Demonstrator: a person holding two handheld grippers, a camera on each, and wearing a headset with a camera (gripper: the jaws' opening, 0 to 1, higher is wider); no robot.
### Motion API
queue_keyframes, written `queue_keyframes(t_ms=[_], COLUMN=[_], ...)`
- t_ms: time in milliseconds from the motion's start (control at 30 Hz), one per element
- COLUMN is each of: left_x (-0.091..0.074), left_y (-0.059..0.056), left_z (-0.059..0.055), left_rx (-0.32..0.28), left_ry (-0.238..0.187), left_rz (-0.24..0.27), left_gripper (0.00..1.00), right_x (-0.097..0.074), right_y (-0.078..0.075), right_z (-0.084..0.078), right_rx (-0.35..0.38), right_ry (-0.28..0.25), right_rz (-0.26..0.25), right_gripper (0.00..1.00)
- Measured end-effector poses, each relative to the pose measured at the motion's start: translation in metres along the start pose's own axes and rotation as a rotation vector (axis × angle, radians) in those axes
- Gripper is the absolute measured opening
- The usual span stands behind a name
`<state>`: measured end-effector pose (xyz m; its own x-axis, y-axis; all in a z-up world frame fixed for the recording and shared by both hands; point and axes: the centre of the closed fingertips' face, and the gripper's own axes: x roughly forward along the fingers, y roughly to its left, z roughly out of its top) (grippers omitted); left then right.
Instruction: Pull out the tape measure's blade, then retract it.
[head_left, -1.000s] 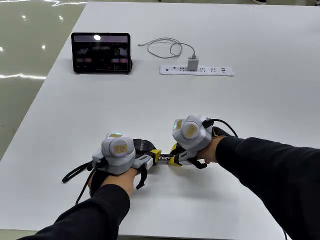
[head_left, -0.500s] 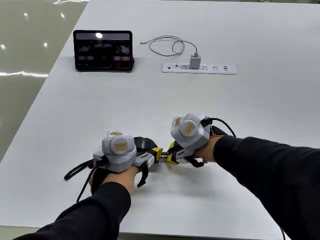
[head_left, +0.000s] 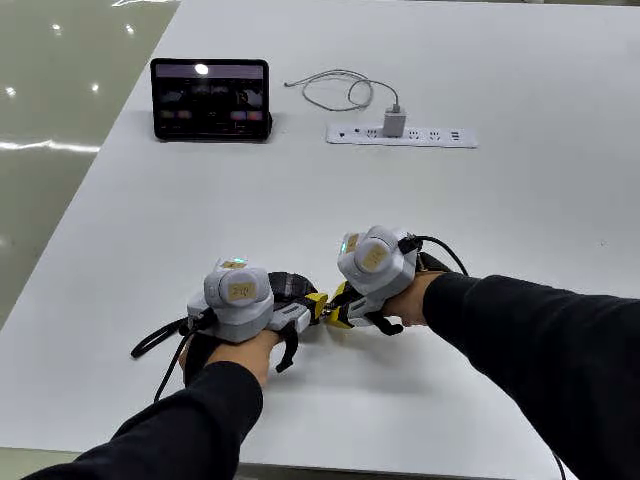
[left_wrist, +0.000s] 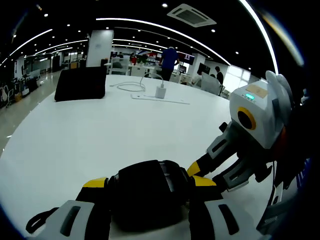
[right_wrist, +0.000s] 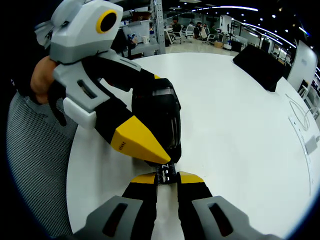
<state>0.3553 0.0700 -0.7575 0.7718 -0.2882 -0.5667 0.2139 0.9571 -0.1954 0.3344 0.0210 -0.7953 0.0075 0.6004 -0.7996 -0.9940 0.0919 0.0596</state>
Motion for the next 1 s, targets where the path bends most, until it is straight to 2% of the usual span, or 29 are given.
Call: queue_keyframes(t_ms=[533,733,800,1000], left_x=[-0.0002,-0.0007,-0.0009,-0.0012], left_y=[-0.0003,-0.0005,-0.0007,-0.0006], left_z=[-0.0002,-0.0003,-0.0004,0.0001], left_rx=[0.006,0.007,0.008,0.001], left_ry=[0.003,0.004,0.004,0.001], left_rz=[-0.011,-0.01,-0.012,-0.012], left_gripper=[0.59,0.59,0.59,0.59], right_x=[0.0009,-0.0016,-0.0023,0.0003], right_y=[0.0012,-0.0003,-0.001,0.0008], right_z=[0.0027,-0.0023,-0.0013,0.0019], right_rx=[-0.017,-0.006,0.006,-0.008], right_ry=[-0.022,-0.032,-0.052,-0.054], right_rz=[-0.004,-0.009,-0.007,-0.016], right_gripper=[0.12,0.12,0.12,0.1])
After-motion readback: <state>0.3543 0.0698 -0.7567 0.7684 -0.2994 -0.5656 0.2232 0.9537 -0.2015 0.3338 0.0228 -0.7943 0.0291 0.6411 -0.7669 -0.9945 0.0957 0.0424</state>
